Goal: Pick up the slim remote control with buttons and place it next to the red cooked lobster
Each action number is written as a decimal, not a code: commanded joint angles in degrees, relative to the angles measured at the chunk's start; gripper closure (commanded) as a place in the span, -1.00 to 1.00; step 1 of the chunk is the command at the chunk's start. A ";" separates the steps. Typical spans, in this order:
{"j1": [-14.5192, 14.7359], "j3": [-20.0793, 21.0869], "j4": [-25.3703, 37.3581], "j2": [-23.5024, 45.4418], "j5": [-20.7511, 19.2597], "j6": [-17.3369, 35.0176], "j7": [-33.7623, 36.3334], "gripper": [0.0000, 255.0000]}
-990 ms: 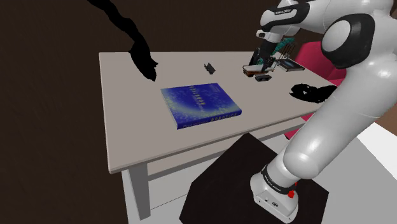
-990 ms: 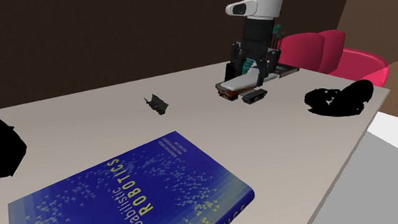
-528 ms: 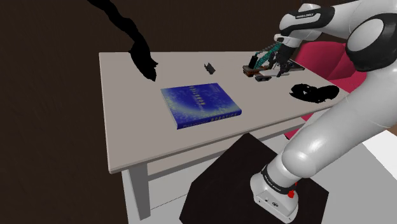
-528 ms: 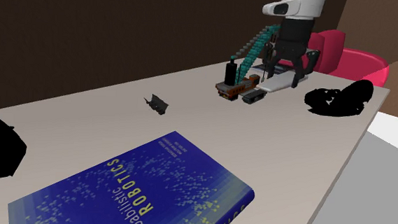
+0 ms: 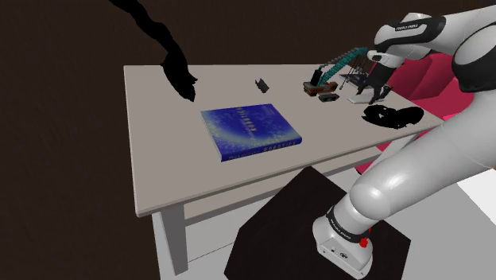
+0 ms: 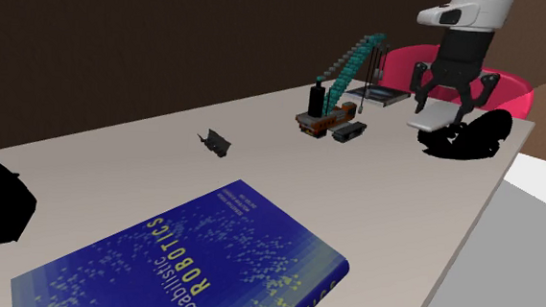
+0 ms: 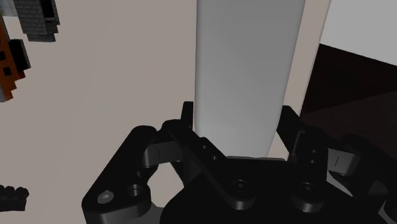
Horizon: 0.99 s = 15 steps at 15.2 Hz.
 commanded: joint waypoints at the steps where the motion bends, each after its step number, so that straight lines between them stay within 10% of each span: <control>1: -1.13 -1.28 -0.38 -0.98 -0.93 -0.10 -2.13 1.00; 15: -3.91 -9.90 -2.25 1.08 -0.31 4.34 -13.28 1.00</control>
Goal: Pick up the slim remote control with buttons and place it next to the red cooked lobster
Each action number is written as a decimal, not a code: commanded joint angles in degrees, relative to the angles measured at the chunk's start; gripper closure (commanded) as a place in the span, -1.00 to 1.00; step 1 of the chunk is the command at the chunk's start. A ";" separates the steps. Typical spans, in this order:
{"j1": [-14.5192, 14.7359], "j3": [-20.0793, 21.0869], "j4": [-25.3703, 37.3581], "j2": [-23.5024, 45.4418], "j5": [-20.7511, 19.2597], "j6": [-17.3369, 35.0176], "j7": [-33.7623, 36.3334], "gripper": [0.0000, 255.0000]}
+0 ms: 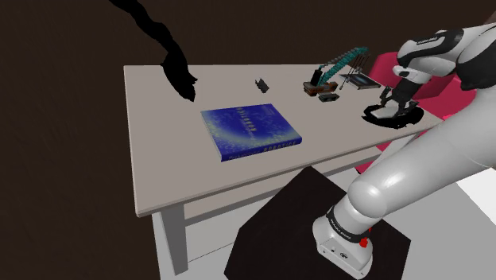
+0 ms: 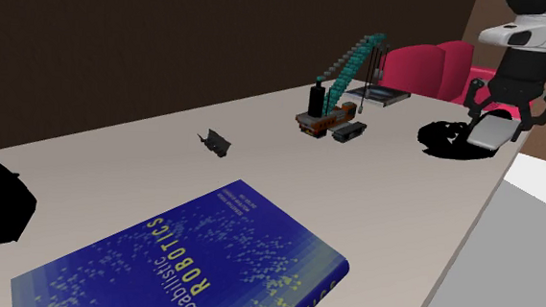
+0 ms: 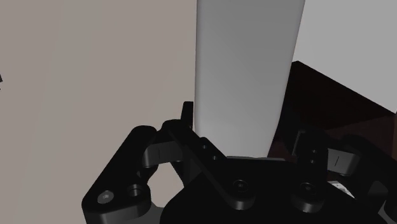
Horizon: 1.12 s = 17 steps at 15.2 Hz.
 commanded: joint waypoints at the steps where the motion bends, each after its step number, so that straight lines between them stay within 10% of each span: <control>1: 0.10 -0.63 -1.22 0.67 0.46 1.69 -0.52 1.00; 17: 1.55 -4.99 -8.67 11.04 10.59 14.49 -8.13 1.00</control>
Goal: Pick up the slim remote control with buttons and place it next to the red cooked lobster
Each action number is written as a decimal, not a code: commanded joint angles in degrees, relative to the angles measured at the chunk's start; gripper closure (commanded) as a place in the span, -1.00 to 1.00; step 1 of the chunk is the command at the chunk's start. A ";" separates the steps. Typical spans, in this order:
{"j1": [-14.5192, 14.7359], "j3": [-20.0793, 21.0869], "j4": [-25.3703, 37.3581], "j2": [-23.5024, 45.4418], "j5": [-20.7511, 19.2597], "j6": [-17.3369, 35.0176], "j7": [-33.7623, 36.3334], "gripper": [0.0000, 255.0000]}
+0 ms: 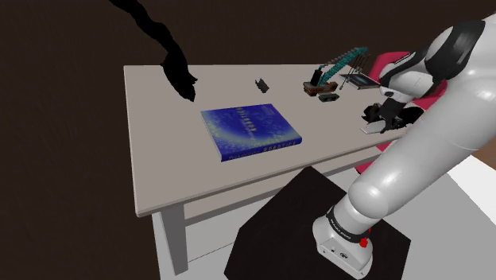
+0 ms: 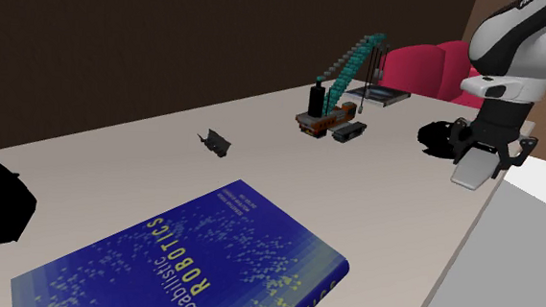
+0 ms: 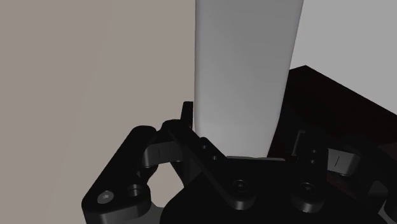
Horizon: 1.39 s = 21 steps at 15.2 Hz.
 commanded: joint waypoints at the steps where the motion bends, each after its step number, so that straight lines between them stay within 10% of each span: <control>1: -0.14 -0.21 -0.81 1.75 2.08 1.58 -1.58 1.00; 14: -1.93 1.18 -2.50 7.55 9.24 5.53 -6.71 1.00; 15: -1.93 1.17 -2.50 7.55 9.24 5.53 -6.72 -1.00; 21: -0.69 0.03 -1.88 5.07 6.12 3.92 -4.49 -1.00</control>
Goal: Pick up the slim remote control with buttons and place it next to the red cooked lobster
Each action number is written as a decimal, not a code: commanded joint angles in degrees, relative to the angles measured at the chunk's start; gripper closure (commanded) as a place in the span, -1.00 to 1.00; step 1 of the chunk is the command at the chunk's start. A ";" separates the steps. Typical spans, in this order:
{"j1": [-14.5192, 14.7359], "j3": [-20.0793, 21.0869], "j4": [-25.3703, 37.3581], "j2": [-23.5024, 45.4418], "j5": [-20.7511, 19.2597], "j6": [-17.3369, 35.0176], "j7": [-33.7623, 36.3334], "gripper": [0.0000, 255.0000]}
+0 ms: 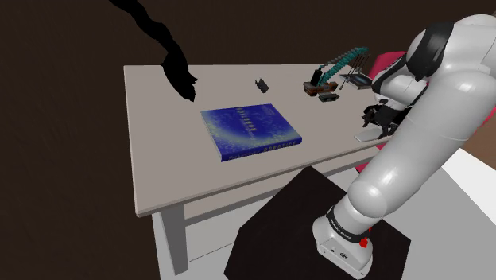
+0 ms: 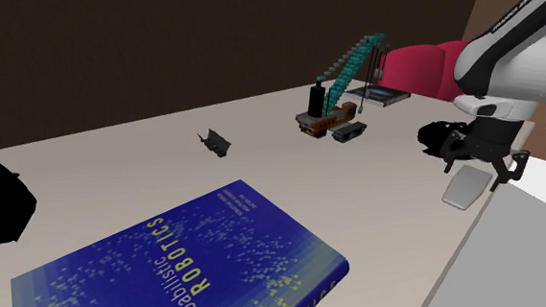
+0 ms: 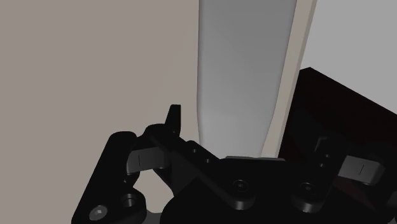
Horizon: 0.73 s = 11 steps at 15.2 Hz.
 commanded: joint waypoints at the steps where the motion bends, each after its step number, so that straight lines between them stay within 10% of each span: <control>1: 1.76 -1.61 1.06 -4.05 -5.07 -2.66 3.50 -1.00; 3: 2.62 -1.82 2.63 -8.48 -10.19 -6.03 7.22 -1.00; 11: 2.14 -1.36 2.63 -8.44 -10.14 -6.03 7.18 -1.00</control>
